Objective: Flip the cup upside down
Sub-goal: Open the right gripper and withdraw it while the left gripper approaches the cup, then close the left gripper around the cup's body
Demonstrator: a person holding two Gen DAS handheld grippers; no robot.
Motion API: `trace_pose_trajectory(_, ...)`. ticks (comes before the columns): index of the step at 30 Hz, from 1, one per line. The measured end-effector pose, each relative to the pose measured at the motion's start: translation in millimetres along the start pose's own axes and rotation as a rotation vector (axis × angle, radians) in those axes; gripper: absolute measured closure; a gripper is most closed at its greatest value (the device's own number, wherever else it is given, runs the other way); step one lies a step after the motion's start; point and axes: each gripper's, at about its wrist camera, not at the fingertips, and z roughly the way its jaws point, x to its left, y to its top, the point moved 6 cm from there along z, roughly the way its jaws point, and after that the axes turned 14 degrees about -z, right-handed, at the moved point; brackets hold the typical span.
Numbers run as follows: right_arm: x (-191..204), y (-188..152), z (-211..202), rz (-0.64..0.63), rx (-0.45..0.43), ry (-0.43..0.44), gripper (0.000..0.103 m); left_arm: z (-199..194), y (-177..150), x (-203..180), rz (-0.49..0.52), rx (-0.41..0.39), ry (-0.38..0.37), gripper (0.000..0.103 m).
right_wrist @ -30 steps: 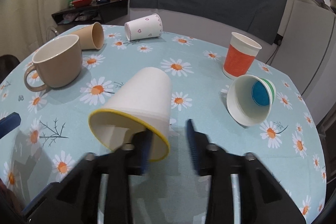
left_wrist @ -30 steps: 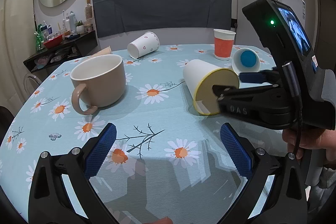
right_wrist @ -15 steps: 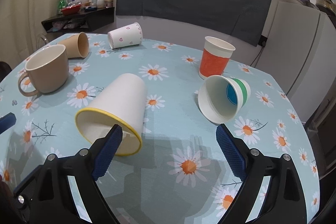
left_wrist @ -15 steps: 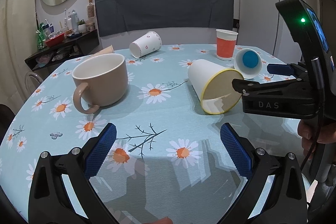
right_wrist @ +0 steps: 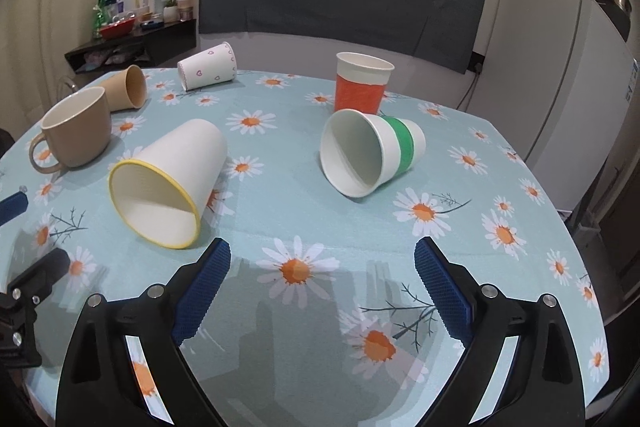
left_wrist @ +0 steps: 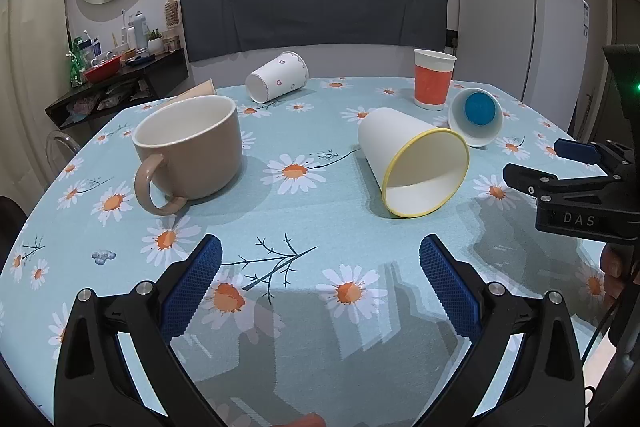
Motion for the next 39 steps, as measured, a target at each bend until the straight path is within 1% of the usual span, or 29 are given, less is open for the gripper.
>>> trace_pose_trajectory(4,-9,-12,4,0.022,0.017,0.005,0.014,-1,2,-3,0.004,-0.001,0.018,0.006)
trace_pose_trajectory(7,-13,-20,7,0.036,0.038,0.015,0.014,-5,8,-9,0.004,0.001,-0.006,0.006)
trace_pose_trajectory(9,-16,-23,6,0.054,0.032,0.031,0.014,-8,15,-15,0.016,0.000,0.002,0.006)
trace_pose_trajectory(11,-19,-25,4,0.060,0.029,0.027,0.013,-9,22,-21,0.027,0.005,0.011,0.006)
trace_pose_trajectory(13,-20,-27,4,0.059,0.033,0.028,0.013,-11,32,-27,0.026,0.027,-0.009,0.006)
trace_pose_trajectory(15,-19,-30,5,0.054,0.037,0.035,0.013,-11,45,-34,0.024,0.034,-0.007,0.006)
trace_pose_trajectory(18,-21,-33,5,0.063,0.038,0.050,0.013,-9,63,-42,0.027,0.050,0.012,0.006)
trace_pose_trajectory(20,-22,-35,4,0.073,0.039,0.061,0.013,-4,74,-46,0.016,0.076,0.038,0.006)
trace_pose_trajectory(23,-21,-38,7,0.080,0.049,0.093,0.013,6,86,-52,-0.018,0.134,0.053,0.006)
trace_pose_trajectory(25,-21,-39,8,0.088,0.053,0.112,0.013,12,93,-58,-0.037,0.177,0.034,0.006)
trace_pose_trajectory(26,-21,-40,8,0.090,0.058,0.114,0.013,15,97,-61,-0.042,0.184,0.033,0.006)
trace_pose_trajectory(28,-19,-40,9,0.080,0.059,0.122,0.013,24,104,-66,-0.043,0.200,0.062,0.006)
trace_pose_trajectory(29,-18,-39,8,0.076,0.053,0.125,0.013,30,107,-67,-0.048,0.221,0.067,0.006)
trace_pose_trajectory(31,-17,-39,6,0.073,0.043,0.123,0.013,44,109,-70,-0.074,0.297,0.055,0.006)
trace_pose_trajectory(33,-17,-39,6,0.073,0.041,0.124,0.013,59,109,-71,-0.125,0.381,0.041,0.006)
trace_pose_trajectory(35,-17,-39,6,0.075,0.041,0.129,0.013,71,109,-71,-0.159,0.436,0.042,0.006)
trace_pose_trajectory(39,-18,-40,7,0.091,0.043,0.149,0.013,93,106,-70,-0.187,0.522,0.076,0.006)
